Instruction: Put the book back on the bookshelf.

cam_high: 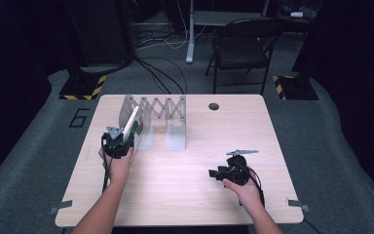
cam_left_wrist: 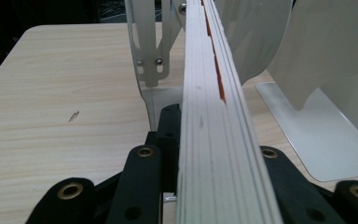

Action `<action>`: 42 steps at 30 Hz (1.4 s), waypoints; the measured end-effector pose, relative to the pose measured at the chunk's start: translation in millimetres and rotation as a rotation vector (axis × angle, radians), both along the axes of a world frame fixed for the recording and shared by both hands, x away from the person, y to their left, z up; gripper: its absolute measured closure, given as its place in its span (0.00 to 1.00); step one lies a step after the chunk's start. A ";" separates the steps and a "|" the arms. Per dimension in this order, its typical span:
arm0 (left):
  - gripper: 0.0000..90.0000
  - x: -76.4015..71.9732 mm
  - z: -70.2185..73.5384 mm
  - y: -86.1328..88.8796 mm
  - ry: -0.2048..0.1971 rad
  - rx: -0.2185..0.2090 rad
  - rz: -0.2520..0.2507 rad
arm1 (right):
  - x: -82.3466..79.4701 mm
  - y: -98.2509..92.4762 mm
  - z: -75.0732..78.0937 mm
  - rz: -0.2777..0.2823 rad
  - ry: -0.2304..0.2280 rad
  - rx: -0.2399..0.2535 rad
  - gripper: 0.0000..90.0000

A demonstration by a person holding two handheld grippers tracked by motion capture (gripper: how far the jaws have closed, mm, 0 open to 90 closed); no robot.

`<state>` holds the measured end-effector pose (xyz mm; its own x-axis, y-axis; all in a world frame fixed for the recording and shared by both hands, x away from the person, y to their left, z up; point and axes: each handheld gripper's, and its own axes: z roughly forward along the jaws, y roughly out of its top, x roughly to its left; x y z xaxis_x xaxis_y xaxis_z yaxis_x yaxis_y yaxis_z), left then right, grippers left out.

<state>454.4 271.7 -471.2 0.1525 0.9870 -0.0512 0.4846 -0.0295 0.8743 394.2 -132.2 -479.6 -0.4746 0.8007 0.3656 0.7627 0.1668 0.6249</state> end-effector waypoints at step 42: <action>0.56 -15.1 -1.0 -2.4 -0.023 0.032 -0.007 | 0.0 3.3 -0.1 0.005 0.006 0.000 0.54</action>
